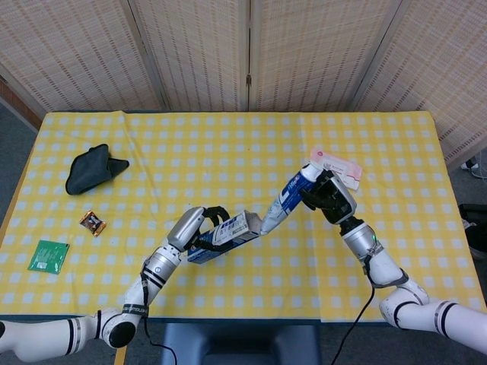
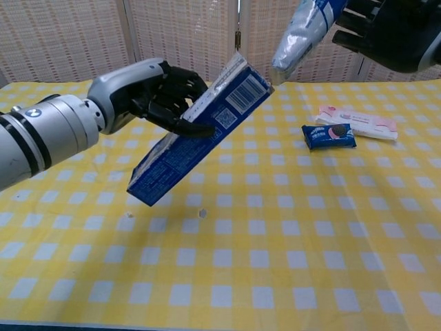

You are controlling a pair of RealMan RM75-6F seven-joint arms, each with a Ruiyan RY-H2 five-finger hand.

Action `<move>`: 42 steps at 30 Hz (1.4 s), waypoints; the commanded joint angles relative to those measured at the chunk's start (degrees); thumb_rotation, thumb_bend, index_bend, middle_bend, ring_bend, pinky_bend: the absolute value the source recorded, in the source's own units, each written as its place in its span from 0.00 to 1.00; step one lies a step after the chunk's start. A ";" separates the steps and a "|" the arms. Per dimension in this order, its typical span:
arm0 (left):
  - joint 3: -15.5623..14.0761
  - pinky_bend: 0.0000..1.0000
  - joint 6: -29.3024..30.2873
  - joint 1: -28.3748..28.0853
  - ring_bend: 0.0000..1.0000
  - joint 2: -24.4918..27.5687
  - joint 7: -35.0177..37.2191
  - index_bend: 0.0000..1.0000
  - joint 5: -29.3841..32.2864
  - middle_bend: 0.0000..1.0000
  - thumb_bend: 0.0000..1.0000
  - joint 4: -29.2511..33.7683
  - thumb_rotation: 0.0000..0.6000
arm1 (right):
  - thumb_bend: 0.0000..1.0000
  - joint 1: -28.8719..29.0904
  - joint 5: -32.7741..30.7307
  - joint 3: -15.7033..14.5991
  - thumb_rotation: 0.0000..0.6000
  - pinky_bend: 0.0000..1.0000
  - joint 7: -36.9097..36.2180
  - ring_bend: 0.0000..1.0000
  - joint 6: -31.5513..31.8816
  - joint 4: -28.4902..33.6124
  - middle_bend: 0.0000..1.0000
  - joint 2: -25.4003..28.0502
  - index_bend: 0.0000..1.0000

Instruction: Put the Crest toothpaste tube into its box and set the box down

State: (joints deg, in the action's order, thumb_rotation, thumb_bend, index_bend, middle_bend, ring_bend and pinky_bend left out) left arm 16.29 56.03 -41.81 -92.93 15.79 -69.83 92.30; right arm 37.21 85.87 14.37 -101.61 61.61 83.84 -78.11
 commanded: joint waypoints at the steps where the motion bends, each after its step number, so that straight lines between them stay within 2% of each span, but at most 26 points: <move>1: -0.18 0.46 -0.13 -0.07 0.65 -0.42 0.47 0.69 -0.13 0.69 0.23 -0.74 1.00 | 0.34 0.78 0.72 -0.27 1.00 0.89 -3.01 0.85 -0.42 -1.46 0.71 -0.36 0.95; 9: -0.08 0.46 -0.37 -0.56 0.65 -1.48 1.28 0.69 -0.49 0.69 0.23 -2.10 1.00 | 0.34 1.77 1.15 -0.63 1.00 0.89 -4.60 0.85 -0.32 -3.41 0.71 -1.24 0.95; 21: 1.20 0.46 0.86 -0.66 0.65 -2.44 1.83 0.69 0.20 0.69 0.23 -0.59 1.00 | 0.34 3.76 2.32 -1.90 1.00 0.89 -6.81 0.85 -0.22 -8.76 0.71 -5.17 0.95; 26: 1.15 0.46 1.69 -0.30 0.65 -2.35 1.69 0.69 -0.05 0.69 0.23 0.33 1.00 | 0.34 4.30 2.60 -2.01 1.00 0.89 -5.37 0.85 0.49 -9.74 0.71 -5.76 0.95; 36: 0.61 0.46 2.46 0.51 0.65 -1.50 1.13 0.69 -0.18 0.69 0.23 1.23 1.00 | 0.34 4.26 2.60 -1.91 1.00 0.89 0.09 0.84 2.31 -7.42 0.71 -3.63 0.95; 42: 0.56 0.46 2.53 0.48 0.65 -1.19 0.70 0.69 -0.46 0.69 0.23 2.26 1.00 | 0.34 4.35 2.94 -2.20 1.00 0.89 2.14 0.85 3.66 -7.79 0.71 -4.74 0.95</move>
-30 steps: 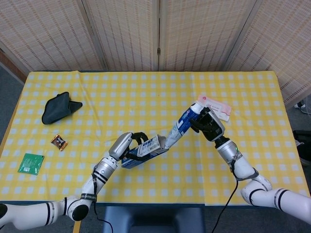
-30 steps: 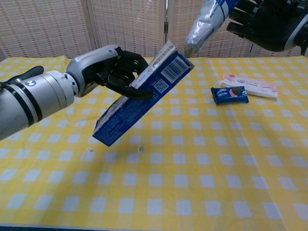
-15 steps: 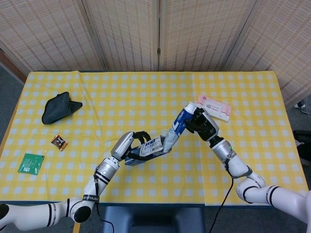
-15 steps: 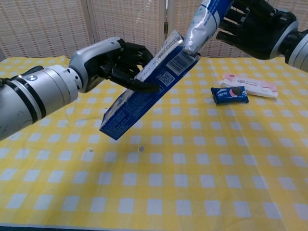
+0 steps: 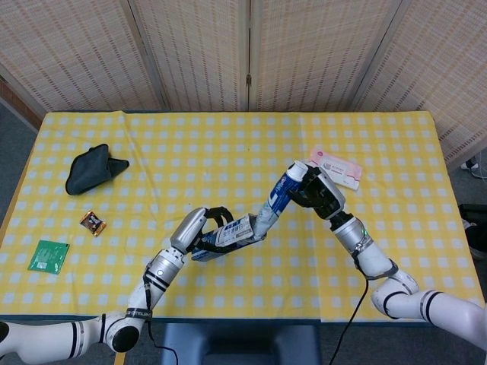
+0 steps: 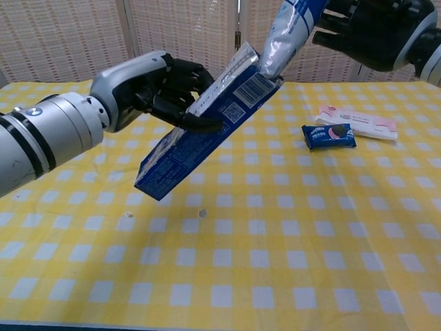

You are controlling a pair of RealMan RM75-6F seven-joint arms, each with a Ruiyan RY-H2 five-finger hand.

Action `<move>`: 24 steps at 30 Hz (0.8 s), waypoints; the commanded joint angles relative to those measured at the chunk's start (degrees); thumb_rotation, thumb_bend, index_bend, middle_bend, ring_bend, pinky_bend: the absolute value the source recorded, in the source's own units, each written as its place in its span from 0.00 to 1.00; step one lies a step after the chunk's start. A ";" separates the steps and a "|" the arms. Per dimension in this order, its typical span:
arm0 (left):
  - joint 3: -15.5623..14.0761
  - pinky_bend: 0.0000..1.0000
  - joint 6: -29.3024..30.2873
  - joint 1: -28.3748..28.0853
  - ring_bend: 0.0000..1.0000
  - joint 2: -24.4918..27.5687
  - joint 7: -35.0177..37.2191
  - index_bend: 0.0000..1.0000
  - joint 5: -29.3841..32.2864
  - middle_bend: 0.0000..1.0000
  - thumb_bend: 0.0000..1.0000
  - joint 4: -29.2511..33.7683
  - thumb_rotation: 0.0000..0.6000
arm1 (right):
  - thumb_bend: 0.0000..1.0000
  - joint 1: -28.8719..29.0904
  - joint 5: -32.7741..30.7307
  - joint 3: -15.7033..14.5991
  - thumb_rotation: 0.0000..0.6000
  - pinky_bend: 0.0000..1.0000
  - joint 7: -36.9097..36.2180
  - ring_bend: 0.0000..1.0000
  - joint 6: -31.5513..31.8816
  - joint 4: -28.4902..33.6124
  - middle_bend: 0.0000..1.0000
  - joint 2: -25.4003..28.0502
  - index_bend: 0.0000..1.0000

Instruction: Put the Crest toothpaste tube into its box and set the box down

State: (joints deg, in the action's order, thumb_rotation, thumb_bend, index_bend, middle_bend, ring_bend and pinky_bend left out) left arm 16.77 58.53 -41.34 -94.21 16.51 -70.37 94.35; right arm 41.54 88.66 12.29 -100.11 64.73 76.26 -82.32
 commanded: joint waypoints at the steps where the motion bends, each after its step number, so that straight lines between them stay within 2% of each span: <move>1: 0.21 0.46 0.10 0.04 0.65 0.14 0.04 0.69 0.20 0.69 0.23 0.32 1.00 | 0.34 0.04 0.22 -0.17 1.00 0.89 1.07 0.85 0.79 -0.31 0.71 -0.81 0.95; 9: 0.56 0.46 -0.40 0.17 0.65 0.93 -0.02 0.69 1.39 0.69 0.23 0.62 1.00 | 0.34 0.65 3.05 -0.86 1.00 0.89 7.32 0.85 3.75 -1.35 0.71 -0.95 0.95; 18: 0.89 0.46 -0.80 0.15 0.65 0.99 0.40 0.69 2.30 0.69 0.23 1.22 1.00 | 0.34 -0.97 5.34 -0.33 1.00 0.89 19.80 0.85 11.32 2.23 0.71 0.83 0.95; 24: 1.53 0.46 -1.66 0.48 0.65 1.76 1.84 0.69 4.05 0.69 0.23 2.83 1.00 | 0.34 -1.80 5.06 -0.25 1.00 0.89 22.80 0.85 13.87 2.37 0.71 0.36 0.95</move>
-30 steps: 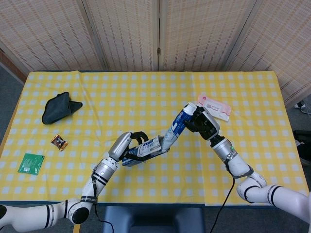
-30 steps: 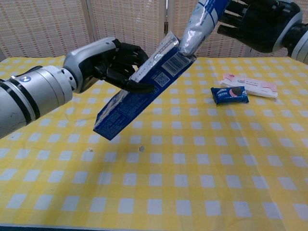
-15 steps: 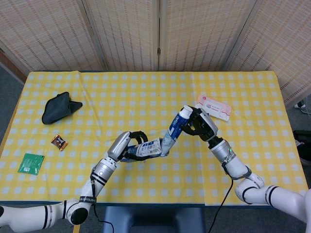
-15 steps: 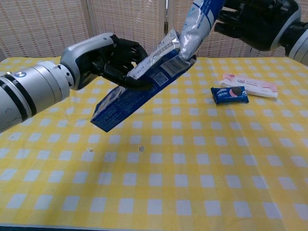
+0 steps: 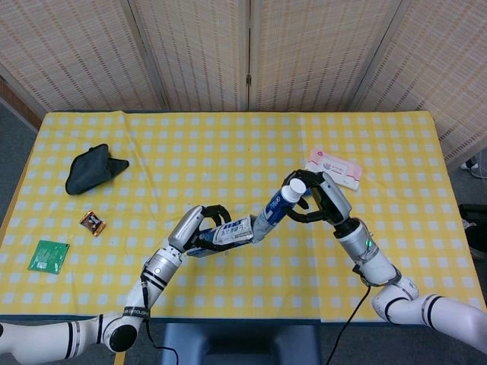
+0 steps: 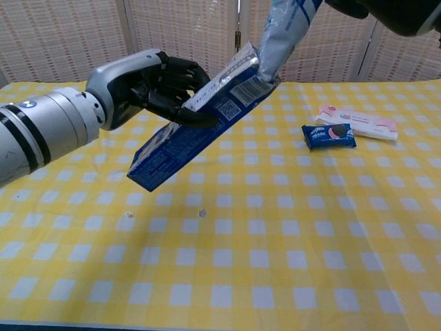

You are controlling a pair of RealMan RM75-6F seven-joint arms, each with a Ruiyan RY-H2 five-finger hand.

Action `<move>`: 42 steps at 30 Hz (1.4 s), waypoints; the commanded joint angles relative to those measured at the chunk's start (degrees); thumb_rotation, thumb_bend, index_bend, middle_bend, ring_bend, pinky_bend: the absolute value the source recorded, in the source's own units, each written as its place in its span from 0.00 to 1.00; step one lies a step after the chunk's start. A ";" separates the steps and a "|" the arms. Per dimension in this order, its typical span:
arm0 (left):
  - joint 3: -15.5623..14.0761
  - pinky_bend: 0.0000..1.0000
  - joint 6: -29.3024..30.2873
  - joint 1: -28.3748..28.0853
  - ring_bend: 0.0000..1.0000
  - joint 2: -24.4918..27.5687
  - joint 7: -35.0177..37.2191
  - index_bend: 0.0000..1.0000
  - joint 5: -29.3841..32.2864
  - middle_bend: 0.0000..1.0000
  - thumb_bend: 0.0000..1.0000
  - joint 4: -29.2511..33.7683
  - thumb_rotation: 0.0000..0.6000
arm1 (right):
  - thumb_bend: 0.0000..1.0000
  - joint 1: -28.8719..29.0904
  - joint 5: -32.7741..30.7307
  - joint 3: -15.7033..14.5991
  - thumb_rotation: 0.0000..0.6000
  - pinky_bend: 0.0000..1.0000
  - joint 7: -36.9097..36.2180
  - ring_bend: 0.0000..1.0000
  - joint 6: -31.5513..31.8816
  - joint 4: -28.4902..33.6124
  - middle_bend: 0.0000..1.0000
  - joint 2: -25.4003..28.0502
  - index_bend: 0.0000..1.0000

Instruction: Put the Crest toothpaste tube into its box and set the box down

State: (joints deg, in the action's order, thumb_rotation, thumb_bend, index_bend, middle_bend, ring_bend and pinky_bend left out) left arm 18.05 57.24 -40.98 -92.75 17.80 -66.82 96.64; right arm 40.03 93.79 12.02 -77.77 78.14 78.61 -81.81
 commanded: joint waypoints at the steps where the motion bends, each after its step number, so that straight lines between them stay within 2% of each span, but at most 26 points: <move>1: 0.35 0.46 -0.62 0.14 0.65 0.48 0.84 0.69 0.73 0.69 0.23 0.82 1.00 | 0.34 -0.32 -0.19 -0.03 1.00 0.89 0.42 0.85 0.52 -0.10 0.71 -0.23 0.95; 11: 1.20 0.46 -2.12 0.51 0.65 2.27 3.57 0.69 1.85 0.69 0.23 2.39 1.00 | 0.34 -0.08 -0.58 -0.59 1.00 0.89 -0.36 0.85 0.97 -3.07 0.71 -2.02 0.95; 22: 2.03 0.46 -3.43 0.97 0.65 3.64 6.84 0.69 2.76 0.69 0.23 2.35 1.00 | 0.34 -0.14 2.46 -2.07 1.00 0.89 7.02 0.85 4.42 -6.25 0.71 -3.65 0.95; 27: 2.86 0.46 -4.04 1.45 0.65 4.62 9.62 0.69 3.08 0.69 0.23 2.98 1.00 | 0.34 -0.05 2.12 -2.89 1.00 0.89 7.20 0.85 3.85 -7.51 0.71 -4.43 0.95; 33: 2.19 0.46 -3.56 2.24 0.65 5.44 10.30 0.69 1.77 0.69 0.23 3.20 1.00 | 0.34 0.01 -0.74 -2.12 1.00 0.89 0.99 0.85 2.52 -7.25 0.71 -4.65 0.95; 36: 1.63 0.46 -2.73 2.70 0.65 5.54 10.22 0.69 0.56 0.69 0.23 3.35 1.00 | 0.34 0.33 -3.17 -1.71 1.00 0.89 -3.13 0.84 -0.45 -6.62 0.71 -4.07 0.95; 42: 1.16 0.46 -1.70 3.04 0.65 5.45 10.24 0.69 -0.94 0.69 0.23 3.60 1.00 | 0.34 0.91 -3.78 -2.32 1.00 0.89 -4.65 0.84 -3.40 -7.60 0.71 -4.38 0.95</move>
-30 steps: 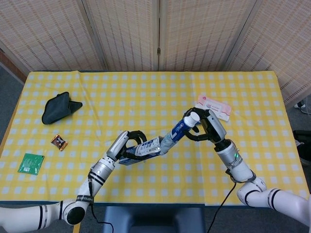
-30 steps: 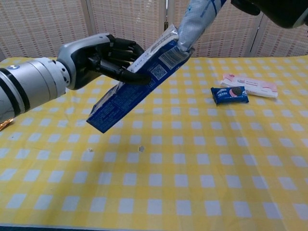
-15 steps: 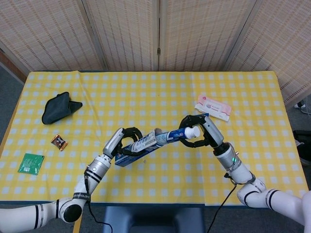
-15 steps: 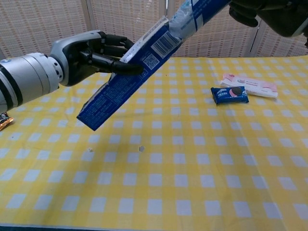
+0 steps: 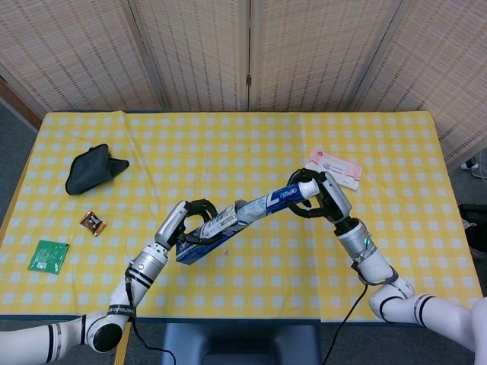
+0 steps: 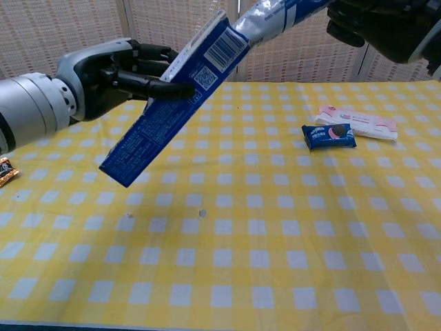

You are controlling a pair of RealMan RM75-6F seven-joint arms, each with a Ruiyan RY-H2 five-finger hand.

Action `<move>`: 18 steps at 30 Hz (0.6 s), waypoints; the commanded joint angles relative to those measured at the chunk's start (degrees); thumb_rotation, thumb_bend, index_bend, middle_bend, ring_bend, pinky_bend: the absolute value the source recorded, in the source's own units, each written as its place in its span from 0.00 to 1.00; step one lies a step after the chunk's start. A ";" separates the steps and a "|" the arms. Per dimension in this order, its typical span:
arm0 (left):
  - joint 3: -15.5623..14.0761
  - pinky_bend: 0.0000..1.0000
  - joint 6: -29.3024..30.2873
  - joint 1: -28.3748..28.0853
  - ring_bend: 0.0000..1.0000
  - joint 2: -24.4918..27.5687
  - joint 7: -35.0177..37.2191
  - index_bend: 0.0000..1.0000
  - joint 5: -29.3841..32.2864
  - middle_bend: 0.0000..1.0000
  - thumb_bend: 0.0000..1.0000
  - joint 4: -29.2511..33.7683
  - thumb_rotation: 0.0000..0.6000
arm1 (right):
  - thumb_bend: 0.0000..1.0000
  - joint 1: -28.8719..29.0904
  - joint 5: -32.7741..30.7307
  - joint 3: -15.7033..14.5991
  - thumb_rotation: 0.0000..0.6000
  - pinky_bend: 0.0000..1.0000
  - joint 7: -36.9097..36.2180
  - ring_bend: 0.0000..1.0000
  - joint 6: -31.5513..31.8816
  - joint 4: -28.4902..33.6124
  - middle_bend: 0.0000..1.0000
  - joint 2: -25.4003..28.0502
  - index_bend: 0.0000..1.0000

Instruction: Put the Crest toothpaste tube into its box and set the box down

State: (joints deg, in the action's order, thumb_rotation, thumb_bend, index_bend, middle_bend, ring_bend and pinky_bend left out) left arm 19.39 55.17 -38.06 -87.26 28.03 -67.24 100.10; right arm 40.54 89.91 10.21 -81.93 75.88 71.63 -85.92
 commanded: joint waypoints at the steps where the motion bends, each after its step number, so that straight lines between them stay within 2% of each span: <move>1: -0.17 0.46 0.41 0.08 0.65 -0.10 0.03 0.69 -0.58 0.69 0.23 0.09 1.00 | 0.34 0.52 0.35 -0.64 1.00 0.89 -0.42 0.84 -1.25 -0.79 0.71 -0.45 0.95; 18: -0.19 0.46 0.78 -0.59 0.65 -0.90 -1.73 0.69 0.21 0.69 0.23 -0.25 1.00 | 0.34 1.64 1.79 -1.20 1.00 0.89 6.15 0.84 -2.04 1.06 0.71 -1.28 0.95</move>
State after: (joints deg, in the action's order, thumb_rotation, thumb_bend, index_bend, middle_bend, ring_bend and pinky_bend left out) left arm 19.17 55.93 -38.63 -88.16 26.29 -67.06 99.83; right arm 42.12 91.69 9.06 -76.49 73.96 72.49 -87.08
